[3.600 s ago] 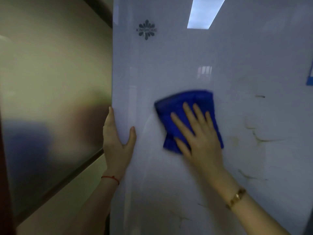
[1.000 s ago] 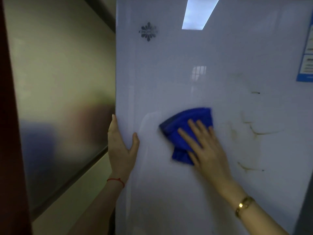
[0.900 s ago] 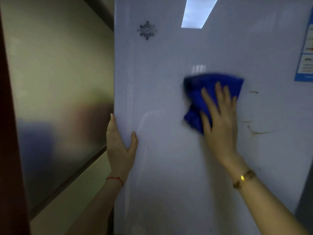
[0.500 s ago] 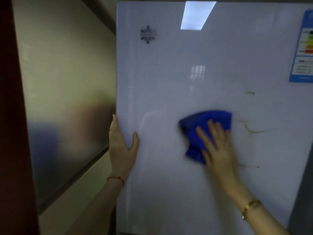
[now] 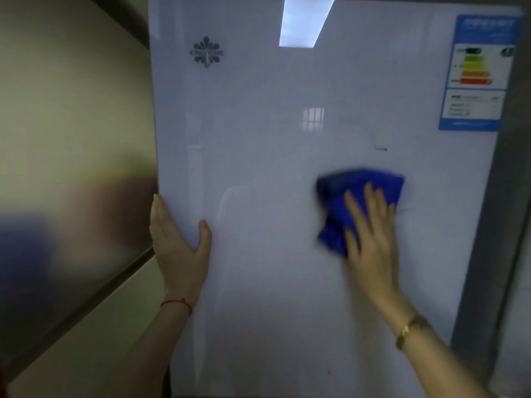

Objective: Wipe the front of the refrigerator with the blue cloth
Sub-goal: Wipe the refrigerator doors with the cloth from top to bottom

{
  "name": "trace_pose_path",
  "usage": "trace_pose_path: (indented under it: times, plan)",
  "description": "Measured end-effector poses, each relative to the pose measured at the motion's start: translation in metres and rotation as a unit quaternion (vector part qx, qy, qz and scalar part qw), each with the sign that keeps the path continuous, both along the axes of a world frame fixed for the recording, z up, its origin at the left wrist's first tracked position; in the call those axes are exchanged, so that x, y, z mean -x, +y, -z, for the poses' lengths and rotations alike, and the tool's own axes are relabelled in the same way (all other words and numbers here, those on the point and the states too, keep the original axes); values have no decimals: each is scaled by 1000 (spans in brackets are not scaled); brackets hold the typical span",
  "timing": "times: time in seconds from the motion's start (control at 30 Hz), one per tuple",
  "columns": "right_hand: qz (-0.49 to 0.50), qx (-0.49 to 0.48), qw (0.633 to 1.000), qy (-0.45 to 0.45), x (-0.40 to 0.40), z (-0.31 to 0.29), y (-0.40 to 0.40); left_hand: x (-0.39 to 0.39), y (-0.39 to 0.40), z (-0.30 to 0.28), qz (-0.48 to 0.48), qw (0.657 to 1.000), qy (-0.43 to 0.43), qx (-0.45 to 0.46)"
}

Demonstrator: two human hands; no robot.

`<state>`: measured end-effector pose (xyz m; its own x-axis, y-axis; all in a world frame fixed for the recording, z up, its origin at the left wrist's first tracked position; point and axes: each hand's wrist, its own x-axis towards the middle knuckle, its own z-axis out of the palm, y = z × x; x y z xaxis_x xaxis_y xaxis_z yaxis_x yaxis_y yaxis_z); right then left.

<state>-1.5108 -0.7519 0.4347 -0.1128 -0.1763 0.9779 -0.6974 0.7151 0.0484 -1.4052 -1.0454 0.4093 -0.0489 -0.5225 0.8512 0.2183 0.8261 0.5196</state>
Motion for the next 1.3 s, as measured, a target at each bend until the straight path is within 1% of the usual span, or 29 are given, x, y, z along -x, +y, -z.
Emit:
trace_pose_path:
  times: [0.07,0.1,0.13,0.17,0.23,0.3,0.37,0.4,0.47,0.53,0.57,0.6,0.63,0.67,0.7,0.77,0.8,0.83,0.87,0.9,1.0,1.03,1.07,1.1,1.13,1.17,1.23,1.27,1.3]
  plan:
    - [-5,80,997,-9,2,-62,-1,2,0,0,-5,1000,1,0]
    - [-3,98,995,-6,2,-83,-6,3,0,0,-10,1000,0,-2]
    - [-4,97,995,1,0,-91,-11,4,-1,0,-16,1000,-2,-3]
    - [-7,76,997,12,0,-85,-14,5,0,1,-19,1000,-2,-1]
    - [-11,-3,1000,26,0,-38,-14,5,0,0,-23,1000,2,2]
    - [4,-78,997,17,0,34,-6,6,-1,1,-30,1000,1,4]
    - [22,-91,996,-5,-1,87,9,6,-1,2,-32,999,2,5]
    - [25,-73,997,-15,1,93,19,6,-1,2,-32,999,2,7]
    - [17,6,999,-27,11,67,34,6,-1,2,-34,999,3,10]
    - [7,110,993,-32,14,10,39,6,0,2,-35,999,4,8]
    - [6,142,989,-31,14,-19,36,6,0,2,-35,999,6,5]
    - [6,149,988,-31,12,-38,30,6,1,1,-36,999,7,4]
    - [2,130,991,-24,9,-44,22,6,2,2,-37,999,8,4]
    - [-4,89,996,-10,7,-37,14,6,2,2,-37,999,10,6]
    - [-10,33,999,2,4,-17,6,6,1,1,-38,999,13,7]
    - [-11,-89,996,15,1,45,-3,6,-1,1,-38,999,12,6]
    - [-9,-134,991,16,1,75,1,7,-2,2,-39,999,11,7]
    - [-5,-151,988,16,1,95,8,7,-2,2,-38,999,12,8]
    - [1,-143,990,12,3,100,17,7,-2,2,-39,999,14,10]
    - [10,-120,993,12,7,91,24,7,-2,1,-40,999,15,12]
    - [-1,22,1000,-15,10,22,29,8,-2,2,-48,999,13,10]
    - [-11,60,998,-19,8,-1,24,8,-1,2,-50,999,11,9]
    - [-14,74,997,-20,7,-12,18,7,-1,2,-52,999,9,9]
    - [-14,64,998,-11,6,-11,13,7,0,3,-53,999,7,11]
    - [-16,27,999,6,6,5,10,6,0,3,-52,999,10,11]
    - [-17,-30,999,23,7,31,7,6,0,3,-54,998,12,11]
    - [-6,-177,983,42,5,109,10,6,-1,3,-55,998,12,13]
    - [2,-233,972,46,3,150,13,6,0,4,-52,998,14,12]
    - [12,-260,965,45,0,183,16,6,1,4,-50,999,18,11]
